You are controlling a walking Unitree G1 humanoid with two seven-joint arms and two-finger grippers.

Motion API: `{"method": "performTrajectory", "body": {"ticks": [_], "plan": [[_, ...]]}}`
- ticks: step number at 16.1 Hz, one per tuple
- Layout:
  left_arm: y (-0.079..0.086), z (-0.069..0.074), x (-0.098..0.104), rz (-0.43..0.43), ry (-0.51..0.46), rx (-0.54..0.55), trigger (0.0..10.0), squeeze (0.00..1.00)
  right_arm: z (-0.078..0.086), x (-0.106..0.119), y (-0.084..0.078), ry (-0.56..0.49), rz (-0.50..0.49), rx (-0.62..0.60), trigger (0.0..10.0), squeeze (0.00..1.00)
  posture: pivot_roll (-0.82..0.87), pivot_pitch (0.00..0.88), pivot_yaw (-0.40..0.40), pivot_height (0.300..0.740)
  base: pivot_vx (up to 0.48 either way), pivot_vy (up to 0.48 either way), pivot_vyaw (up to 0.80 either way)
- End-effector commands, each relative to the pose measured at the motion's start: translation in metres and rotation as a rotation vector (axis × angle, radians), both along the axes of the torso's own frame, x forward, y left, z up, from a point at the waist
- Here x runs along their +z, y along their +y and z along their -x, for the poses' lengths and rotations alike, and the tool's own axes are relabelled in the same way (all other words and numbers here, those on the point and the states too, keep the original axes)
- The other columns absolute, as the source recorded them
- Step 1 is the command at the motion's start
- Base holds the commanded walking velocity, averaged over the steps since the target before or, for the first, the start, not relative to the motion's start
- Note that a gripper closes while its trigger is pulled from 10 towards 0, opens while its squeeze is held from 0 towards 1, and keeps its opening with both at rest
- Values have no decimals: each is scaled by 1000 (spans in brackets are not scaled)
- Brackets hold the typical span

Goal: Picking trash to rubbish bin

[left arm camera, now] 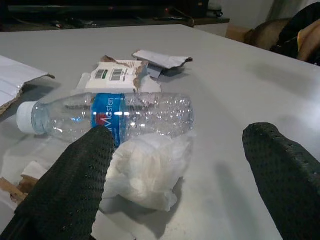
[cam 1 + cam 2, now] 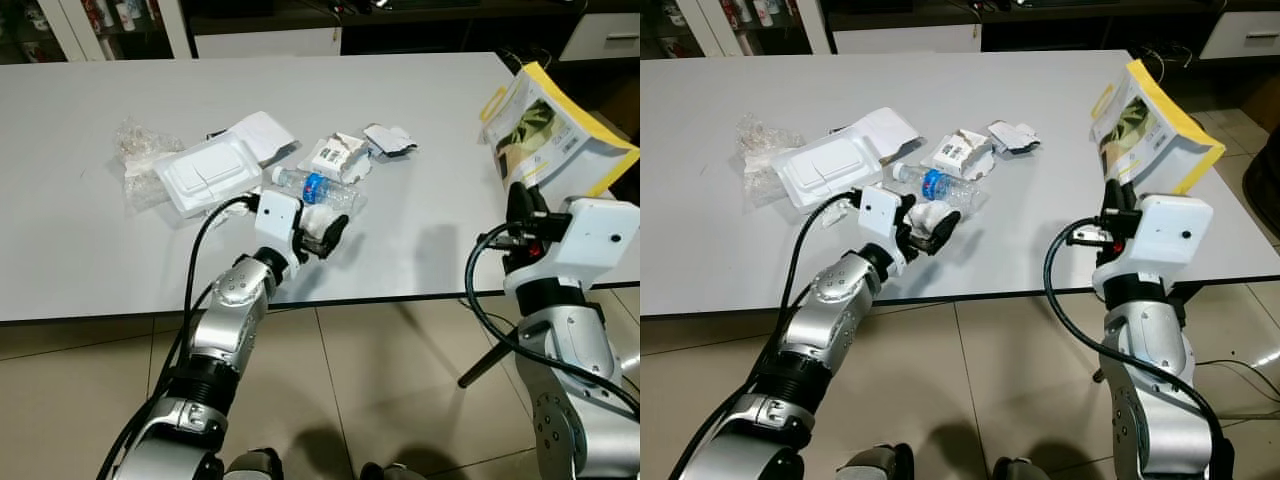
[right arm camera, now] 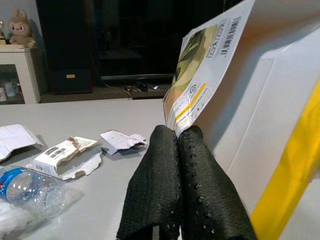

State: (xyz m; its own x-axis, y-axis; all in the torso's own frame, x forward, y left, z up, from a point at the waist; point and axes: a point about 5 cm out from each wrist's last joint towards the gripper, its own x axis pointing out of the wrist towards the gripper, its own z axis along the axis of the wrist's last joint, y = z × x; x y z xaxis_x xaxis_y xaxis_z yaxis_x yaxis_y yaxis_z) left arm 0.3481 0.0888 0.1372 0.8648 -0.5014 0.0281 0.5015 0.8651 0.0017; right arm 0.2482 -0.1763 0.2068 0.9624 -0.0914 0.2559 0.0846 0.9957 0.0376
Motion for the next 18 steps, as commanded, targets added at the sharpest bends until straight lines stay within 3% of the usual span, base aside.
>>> {"method": "performTrajectory", "body": {"ticks": [1, 3, 11, 18], "plan": [[0, -3, 2, -15, 2, -10, 10000, 0, 3, 2, -2, -2, 2, -20, 10000, 0, 65, 104, -7, 740, 0, 330, 0], [2, -5, 2, -16, 4, -5, 10000, 0, 4, 1, -3, 1, 0, -23, 10000, 0, 65, 106, -6, 740, 0, 330, 0], [0, -4, -3, -29, 23, -21, 10000, 0, 4, 1, -4, 0, -5, -39, 10000, 0, 60, 110, 0, 740, 0, 0, 0], [0, -5, -5, -32, 44, -21, 10000, 0, 3, 1, -6, -2, -1, -57, 10000, 0, 63, 110, 1, 740, 0, 468, 0]]}}
